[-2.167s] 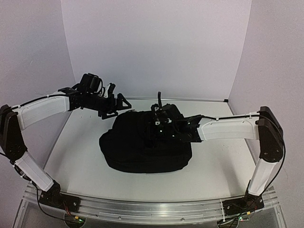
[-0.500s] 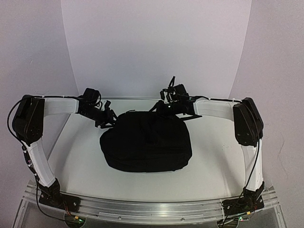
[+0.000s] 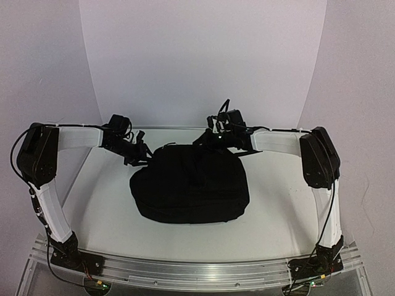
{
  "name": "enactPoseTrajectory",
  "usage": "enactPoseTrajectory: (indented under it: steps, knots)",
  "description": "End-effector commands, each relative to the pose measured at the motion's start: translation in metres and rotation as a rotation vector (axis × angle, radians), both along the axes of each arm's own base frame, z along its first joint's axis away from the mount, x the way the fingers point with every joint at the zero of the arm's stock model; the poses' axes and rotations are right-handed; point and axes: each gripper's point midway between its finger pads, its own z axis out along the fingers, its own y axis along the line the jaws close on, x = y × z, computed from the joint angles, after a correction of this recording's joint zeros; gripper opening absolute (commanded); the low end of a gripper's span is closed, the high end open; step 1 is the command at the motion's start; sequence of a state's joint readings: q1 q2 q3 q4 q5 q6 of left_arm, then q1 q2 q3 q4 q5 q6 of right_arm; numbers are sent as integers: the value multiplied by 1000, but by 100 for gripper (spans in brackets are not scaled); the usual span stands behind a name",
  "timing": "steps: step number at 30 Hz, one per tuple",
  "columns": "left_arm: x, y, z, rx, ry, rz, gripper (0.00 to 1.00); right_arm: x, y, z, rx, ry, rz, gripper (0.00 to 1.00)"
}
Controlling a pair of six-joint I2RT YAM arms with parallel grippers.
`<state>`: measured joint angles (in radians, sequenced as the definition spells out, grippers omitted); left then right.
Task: Pack the student bag
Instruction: Adjust the student bag at the center of the board.
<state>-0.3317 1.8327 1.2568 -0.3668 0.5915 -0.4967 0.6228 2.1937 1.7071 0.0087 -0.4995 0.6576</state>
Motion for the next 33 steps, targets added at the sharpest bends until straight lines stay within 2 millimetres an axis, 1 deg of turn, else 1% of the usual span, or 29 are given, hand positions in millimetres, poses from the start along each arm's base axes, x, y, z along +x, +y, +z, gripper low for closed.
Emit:
enactPoseTrajectory:
  steps: [1,5,10,17,21,23,25,26,27,28,29,30,31,33]
  knots:
    - [15,-1,16,-5,-58,3,27,2,9,11,67,-37,29,1]
    - [16,1,17,4,-67,11,25,-2,7,23,80,-65,34,0]
    - [19,3,20,14,-83,25,24,-12,-3,37,72,-105,34,0]
    - [22,7,21,35,-94,39,22,-43,-19,53,83,-125,55,0]
    - [25,8,23,46,-108,42,22,-60,-31,52,70,-113,47,0]
    - [28,7,26,46,-128,28,22,-65,-36,50,61,-108,35,0]
    - [31,6,29,52,-147,15,24,-65,-40,48,49,-112,16,0]
    - [34,7,31,56,-156,13,27,-62,-41,49,44,-119,3,0]
    - [37,7,37,60,-173,12,34,-58,-42,49,36,-123,-14,0]
    - [39,8,41,72,-183,14,42,-53,-43,50,25,-127,-35,0]
    - [43,10,48,86,-201,22,52,-48,-43,48,10,-128,-50,2]
    - [46,11,59,95,-226,29,64,-44,-43,43,-10,-125,-61,6]
    - [48,11,70,104,-253,33,74,-39,-43,41,-27,-127,-75,13]
    - [49,11,89,134,-295,48,88,-27,-42,39,-53,-138,-96,26]
